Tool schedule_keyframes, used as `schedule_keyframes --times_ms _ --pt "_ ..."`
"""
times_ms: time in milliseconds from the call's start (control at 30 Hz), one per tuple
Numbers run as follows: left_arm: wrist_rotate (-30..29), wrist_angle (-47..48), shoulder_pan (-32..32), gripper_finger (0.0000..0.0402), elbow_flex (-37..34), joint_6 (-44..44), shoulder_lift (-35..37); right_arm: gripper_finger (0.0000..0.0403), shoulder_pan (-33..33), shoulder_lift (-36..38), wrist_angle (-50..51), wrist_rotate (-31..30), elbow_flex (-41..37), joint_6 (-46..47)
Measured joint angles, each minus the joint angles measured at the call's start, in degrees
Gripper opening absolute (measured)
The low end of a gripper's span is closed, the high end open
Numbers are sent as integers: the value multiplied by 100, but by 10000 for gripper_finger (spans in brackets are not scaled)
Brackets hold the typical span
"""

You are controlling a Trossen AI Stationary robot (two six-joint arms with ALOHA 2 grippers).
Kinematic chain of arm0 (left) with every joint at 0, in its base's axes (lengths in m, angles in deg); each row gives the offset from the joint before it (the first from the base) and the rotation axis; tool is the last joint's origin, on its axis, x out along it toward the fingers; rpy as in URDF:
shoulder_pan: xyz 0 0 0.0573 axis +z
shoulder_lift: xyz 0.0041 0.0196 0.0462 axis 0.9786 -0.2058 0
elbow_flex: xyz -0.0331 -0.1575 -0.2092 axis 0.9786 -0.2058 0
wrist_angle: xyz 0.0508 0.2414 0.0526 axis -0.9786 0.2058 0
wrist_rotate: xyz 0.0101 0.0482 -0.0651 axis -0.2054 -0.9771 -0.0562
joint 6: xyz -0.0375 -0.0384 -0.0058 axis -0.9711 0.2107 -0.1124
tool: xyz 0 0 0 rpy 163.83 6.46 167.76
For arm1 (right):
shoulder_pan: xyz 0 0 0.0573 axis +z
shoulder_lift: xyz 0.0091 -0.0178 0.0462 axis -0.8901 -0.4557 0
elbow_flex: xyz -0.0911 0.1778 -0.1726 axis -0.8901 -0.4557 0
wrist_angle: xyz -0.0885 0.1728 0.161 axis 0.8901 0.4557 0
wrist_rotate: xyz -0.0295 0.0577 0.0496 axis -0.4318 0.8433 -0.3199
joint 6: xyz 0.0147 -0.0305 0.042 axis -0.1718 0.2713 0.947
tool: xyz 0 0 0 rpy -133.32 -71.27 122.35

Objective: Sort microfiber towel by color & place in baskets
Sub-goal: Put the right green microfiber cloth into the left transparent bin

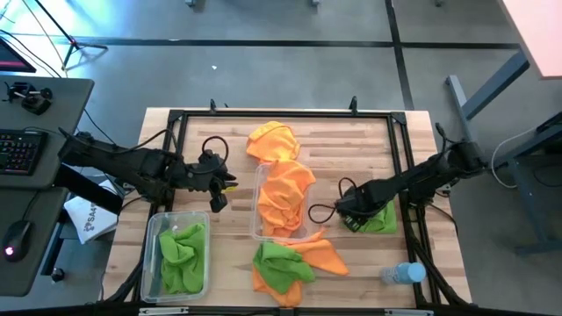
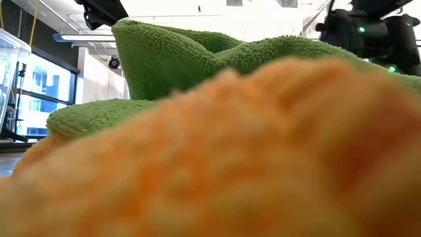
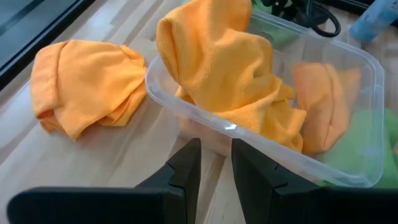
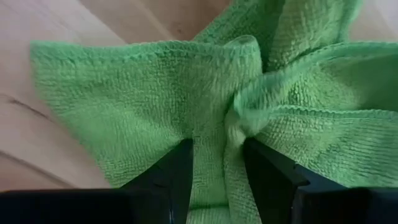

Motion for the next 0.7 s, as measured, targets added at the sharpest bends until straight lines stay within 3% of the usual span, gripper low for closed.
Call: schedule_keyframes --times_ms 133,300,533,700 --pt "0 -47 0 78 -1 -3 0 112 173 30 -292 -96 -292 310" --pt "0 -163 7 78 -1 -97 -2 16 367 206 36 -395 -245 314" --pt "-4 -605 7 78 -1 -140 -4 5 530 1125 1655 -898 355 356" --pt "-13 -1087 7 78 -1 259 -16 5 591 2004 2367 -1794 1111 362"
